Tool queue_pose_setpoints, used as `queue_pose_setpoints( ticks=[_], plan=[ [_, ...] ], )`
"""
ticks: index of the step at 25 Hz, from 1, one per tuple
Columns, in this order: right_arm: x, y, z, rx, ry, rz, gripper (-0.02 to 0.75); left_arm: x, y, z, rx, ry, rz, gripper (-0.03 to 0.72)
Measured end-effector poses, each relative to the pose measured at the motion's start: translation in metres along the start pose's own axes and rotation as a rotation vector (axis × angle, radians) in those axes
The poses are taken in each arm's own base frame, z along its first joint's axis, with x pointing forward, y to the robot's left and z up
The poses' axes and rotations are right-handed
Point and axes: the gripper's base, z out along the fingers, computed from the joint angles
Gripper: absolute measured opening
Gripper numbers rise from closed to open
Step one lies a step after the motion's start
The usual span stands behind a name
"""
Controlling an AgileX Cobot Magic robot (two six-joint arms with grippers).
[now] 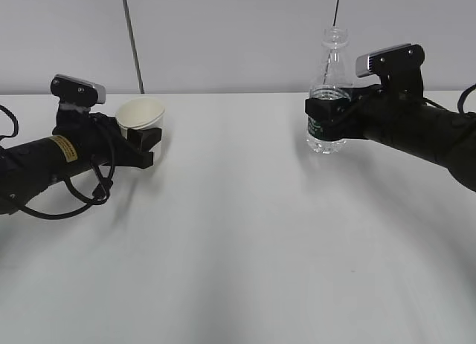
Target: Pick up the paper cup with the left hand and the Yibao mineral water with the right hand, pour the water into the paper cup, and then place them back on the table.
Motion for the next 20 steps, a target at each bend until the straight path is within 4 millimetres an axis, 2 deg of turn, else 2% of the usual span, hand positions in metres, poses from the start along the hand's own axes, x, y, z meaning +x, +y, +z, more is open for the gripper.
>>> queue_pose_setpoints(
  ticks=[5,16,20],
  plan=[
    [0.0,0.0,0.0,0.0,0.0,0.002,0.475,0.0,0.002,0.0,-0.018,-0.002,-0.01,0.415],
    [0.0,0.0,0.0,0.0,0.0,0.002,0.475,0.024,0.0,0.007,0.0,0.008,-0.038,0.415],
    [0.0,0.0,0.0,0.0,0.0,0.002,0.475,0.024,0.0,0.008,0.004,0.001,-0.038,0.422]
  ],
)
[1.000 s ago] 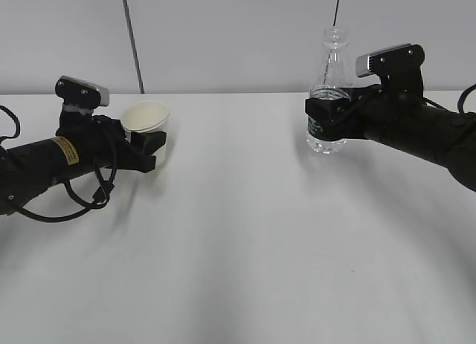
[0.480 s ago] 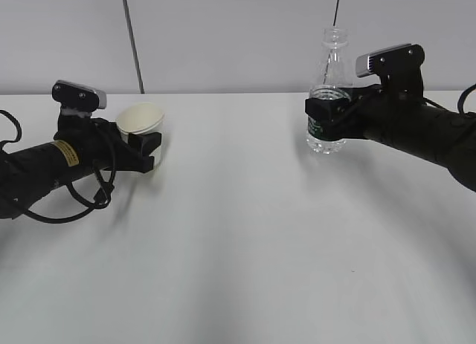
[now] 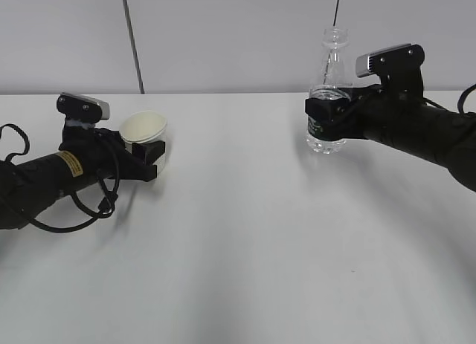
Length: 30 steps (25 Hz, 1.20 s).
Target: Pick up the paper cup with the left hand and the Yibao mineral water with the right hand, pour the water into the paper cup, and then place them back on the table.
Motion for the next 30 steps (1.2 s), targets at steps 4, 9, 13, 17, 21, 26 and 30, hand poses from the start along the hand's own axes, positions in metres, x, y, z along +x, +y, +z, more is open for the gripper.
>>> queue_pose_setpoints(
  ticks=[4,9,13,17,21,26,30],
  plan=[
    [0.0,0.0,0.0,0.0,0.0,0.0,0.475,0.0,0.0,0.0,0.002,-0.001,0.0,0.492],
    [0.0,0.0,0.0,0.0,0.0,0.0,0.475,0.0,0.0,0.0,0.003,-0.004,0.001,0.58],
    [0.0,0.0,0.0,0.0,0.0,0.0,0.475,0.0,0.0,0.0,0.003,-0.005,0.0,0.592],
    [0.0,0.0,0.0,0.0,0.0,0.0,0.475,-0.003,0.0,0.0,0.002,-0.012,0.003,0.592],
    [0.0,0.0,0.0,0.0,0.0,0.0,0.475,-0.012,-0.001,-0.003,0.0,-0.036,0.011,0.592],
    [0.0,0.0,0.0,0.0,0.0,0.0,0.475,-0.021,-0.003,-0.011,-0.001,-0.049,0.017,0.592],
    [0.0,0.0,0.0,0.0,0.0,0.0,0.475,-0.028,-0.006,-0.018,-0.002,-0.058,0.021,0.592]
  ],
)
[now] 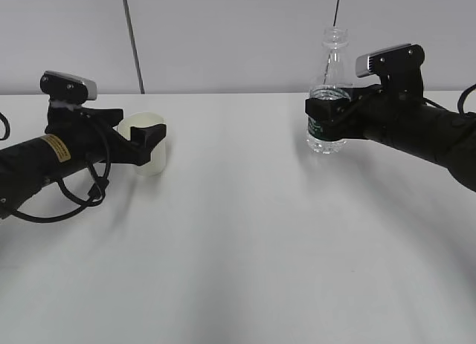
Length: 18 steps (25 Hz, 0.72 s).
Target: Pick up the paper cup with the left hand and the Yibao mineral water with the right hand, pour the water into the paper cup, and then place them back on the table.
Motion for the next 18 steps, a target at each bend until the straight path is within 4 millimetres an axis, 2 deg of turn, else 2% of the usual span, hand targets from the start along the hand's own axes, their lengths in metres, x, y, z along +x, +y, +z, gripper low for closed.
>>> queue_pose_setpoints(
  ticks=[7,12,18],
  plan=[
    [0.002,0.0,0.001,-0.004,-0.005,0.002,0.475,-0.015,-0.001,-0.006,-0.002,-0.036,0.014,0.591],
    [0.016,0.001,0.007,-0.017,0.009,0.018,0.475,-0.018,-0.002,-0.007,-0.002,-0.041,0.018,0.591],
    [0.026,0.002,0.012,-0.047,-0.035,0.031,0.475,-0.032,-0.003,-0.012,-0.005,-0.074,0.034,0.591]
  ],
)
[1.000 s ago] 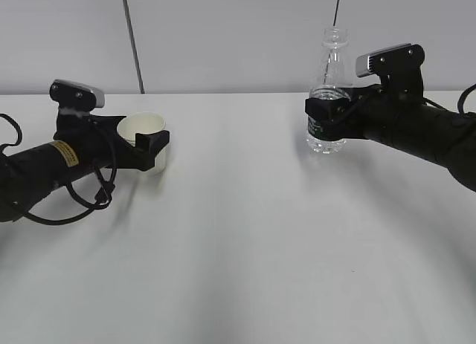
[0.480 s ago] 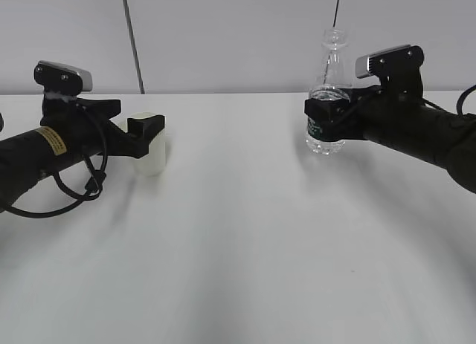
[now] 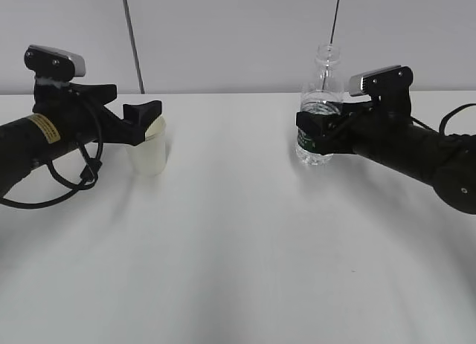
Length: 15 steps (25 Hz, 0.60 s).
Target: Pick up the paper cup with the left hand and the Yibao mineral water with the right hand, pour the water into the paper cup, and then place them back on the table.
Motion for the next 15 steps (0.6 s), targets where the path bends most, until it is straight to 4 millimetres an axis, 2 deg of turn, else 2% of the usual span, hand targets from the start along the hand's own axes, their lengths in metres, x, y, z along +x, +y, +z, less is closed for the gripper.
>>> queue_pose_setpoints(
  ticks=[11,15],
  plan=[
    [0.027,-0.003,0.008,0.009,-0.044,0.039,0.474,-0.011,-0.001,-0.003,-0.003,-0.022,0.013,0.591],
    [0.029,-0.003,0.008,0.011,-0.04,0.016,0.474,-0.011,-0.001,-0.003,-0.002,-0.021,0.013,0.59]
  ],
)
